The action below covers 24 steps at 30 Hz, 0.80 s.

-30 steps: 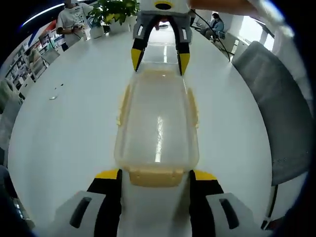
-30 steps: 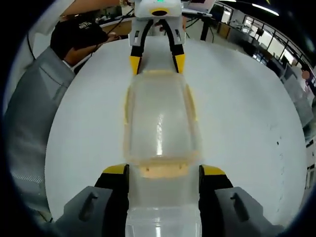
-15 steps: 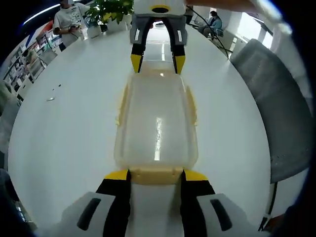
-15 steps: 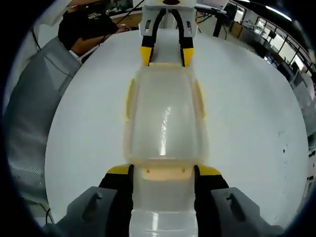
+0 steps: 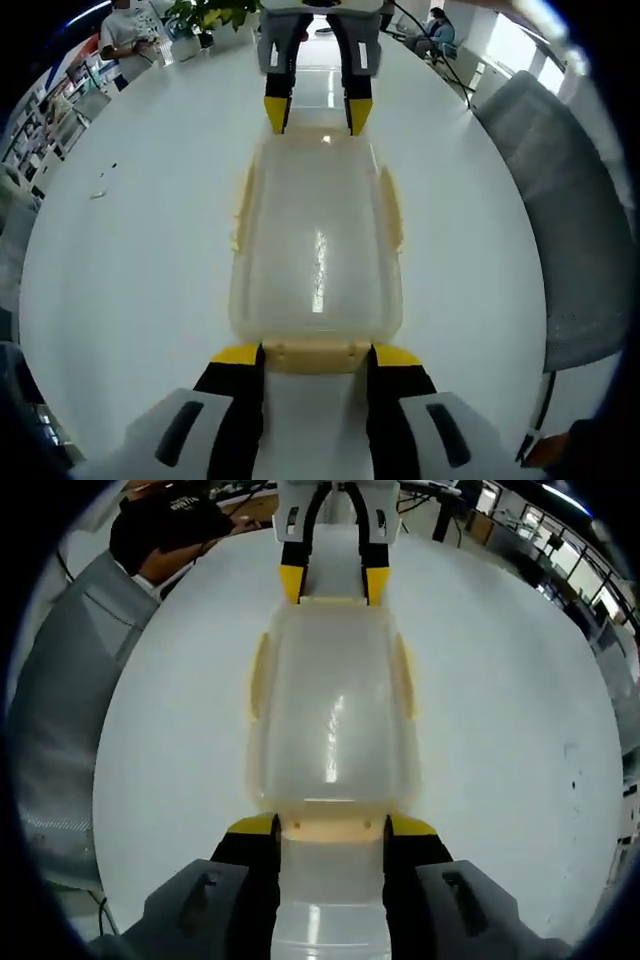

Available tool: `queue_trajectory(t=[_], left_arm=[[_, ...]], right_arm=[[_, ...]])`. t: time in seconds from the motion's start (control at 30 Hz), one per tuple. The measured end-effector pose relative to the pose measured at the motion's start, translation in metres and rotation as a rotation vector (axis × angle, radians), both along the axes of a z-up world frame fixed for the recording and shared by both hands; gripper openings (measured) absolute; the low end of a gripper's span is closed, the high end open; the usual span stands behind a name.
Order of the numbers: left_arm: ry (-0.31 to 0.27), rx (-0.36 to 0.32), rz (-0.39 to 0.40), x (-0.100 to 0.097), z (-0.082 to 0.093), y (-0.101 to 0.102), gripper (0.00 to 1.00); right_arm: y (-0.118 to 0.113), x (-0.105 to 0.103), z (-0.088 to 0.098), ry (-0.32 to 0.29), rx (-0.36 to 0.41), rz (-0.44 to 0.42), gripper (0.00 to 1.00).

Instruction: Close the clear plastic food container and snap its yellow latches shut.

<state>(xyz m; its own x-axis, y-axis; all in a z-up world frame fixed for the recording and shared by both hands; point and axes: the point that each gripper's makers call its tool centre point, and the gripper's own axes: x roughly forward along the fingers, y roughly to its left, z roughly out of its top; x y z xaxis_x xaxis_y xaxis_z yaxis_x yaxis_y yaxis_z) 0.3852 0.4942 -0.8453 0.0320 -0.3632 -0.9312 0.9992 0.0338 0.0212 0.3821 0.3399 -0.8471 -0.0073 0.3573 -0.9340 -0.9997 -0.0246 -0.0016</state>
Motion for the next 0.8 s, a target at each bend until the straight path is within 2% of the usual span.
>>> queue_trajectory(t=[0.47,0.8], left_arm=[[0.002,-0.019,-0.007,-0.0009,0.0017,0.0020,0.33],[0.010,0.049,0.003,-0.0003,0.0007,0.0015,0.33]], right_arm=[[-0.0014,-0.0004,-0.0005,0.006,-0.001,-0.011,0.35],[-0.0018,0.0003,-0.0011,0.008,-0.025,-0.020,0.35]])
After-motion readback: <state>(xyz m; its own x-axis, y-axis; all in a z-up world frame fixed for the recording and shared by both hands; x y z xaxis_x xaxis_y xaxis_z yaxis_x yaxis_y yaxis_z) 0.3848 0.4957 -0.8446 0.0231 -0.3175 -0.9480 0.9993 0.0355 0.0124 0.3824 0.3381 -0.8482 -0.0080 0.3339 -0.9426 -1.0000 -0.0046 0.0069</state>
